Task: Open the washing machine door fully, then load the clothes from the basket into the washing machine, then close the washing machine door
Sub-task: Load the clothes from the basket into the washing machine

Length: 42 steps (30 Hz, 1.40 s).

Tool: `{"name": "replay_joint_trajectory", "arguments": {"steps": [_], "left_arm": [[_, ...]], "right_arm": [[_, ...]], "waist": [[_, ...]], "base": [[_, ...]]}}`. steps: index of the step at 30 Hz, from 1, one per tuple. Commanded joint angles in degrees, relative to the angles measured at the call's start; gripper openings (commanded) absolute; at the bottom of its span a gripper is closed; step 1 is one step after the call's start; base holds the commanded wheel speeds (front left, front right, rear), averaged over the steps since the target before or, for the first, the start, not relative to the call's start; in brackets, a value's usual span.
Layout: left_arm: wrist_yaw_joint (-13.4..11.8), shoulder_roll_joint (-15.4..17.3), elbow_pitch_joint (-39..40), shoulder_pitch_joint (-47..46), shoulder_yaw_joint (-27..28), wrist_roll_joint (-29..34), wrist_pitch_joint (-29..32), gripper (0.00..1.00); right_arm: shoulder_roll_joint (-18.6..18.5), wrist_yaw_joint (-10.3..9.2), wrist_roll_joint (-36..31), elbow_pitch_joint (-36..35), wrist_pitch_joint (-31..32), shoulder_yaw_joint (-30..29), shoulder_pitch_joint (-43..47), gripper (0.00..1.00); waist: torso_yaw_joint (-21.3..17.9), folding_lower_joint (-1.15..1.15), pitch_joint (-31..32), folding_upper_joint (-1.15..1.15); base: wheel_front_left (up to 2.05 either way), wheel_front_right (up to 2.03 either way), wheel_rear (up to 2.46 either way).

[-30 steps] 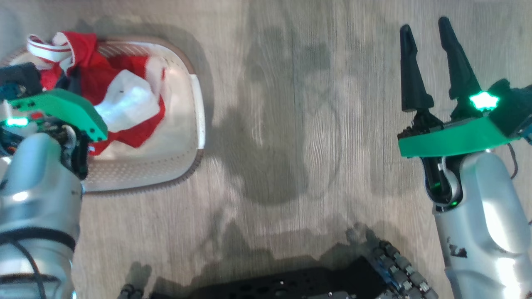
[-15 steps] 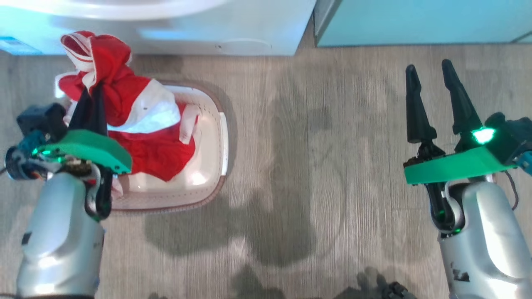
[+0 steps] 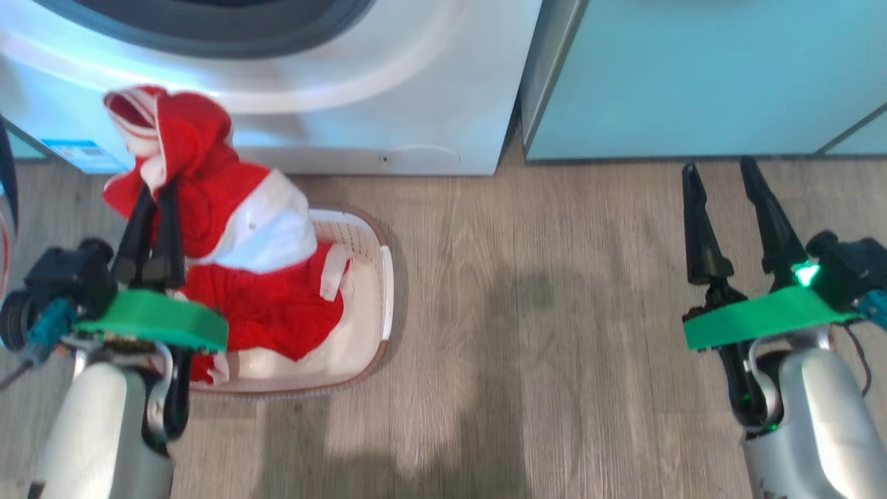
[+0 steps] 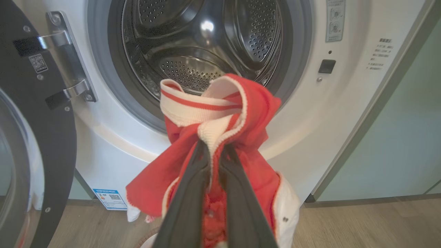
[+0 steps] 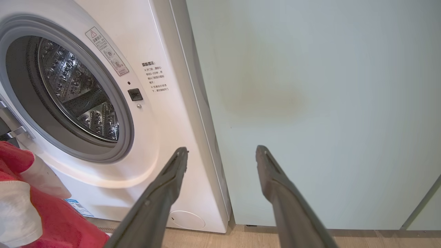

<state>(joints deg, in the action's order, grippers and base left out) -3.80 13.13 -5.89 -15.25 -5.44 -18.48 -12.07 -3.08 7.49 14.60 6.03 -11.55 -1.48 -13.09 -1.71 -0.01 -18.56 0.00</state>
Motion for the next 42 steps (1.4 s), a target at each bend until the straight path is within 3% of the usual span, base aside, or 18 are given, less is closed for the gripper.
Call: {"name": "replay_joint_trajectory", "arguments": {"steps": [1,9,20,42], "left_arm": [[-0.6,2.08,3.17,0.32,2.05,0.44,0.32,0.0],[-1.7,2.62,9.48,7.83,1.18,0.69,3.05,0.0],[-2.29,2.4,12.17,13.06,-0.88,0.79,5.3,0.0],[-3.92,2.76,12.48,13.79,-1.36,0.85,6.1,0.0]], "right_arm": [[0.2,0.0,-0.62,-2.1,0.2,1.08,0.78,1.0],[0.2,0.0,-0.61,-2.42,1.33,0.82,5.04,1.0],[0.2,0.0,-0.84,-2.71,2.84,1.11,9.27,1.0],[0.2,0.0,-0.55,-3.35,3.74,1.17,10.12,1.0]], "waist": [[-0.03,0.01,2.23,0.0],[-0.43,0.01,7.71,0.0],[-0.87,0.01,12.65,0.0],[-0.2,0.01,13.35,0.0]], "base": [[0.0,0.0,0.0],[0.0,0.0,0.0],[0.0,0.0,0.0],[0.0,0.0,0.0]]}}
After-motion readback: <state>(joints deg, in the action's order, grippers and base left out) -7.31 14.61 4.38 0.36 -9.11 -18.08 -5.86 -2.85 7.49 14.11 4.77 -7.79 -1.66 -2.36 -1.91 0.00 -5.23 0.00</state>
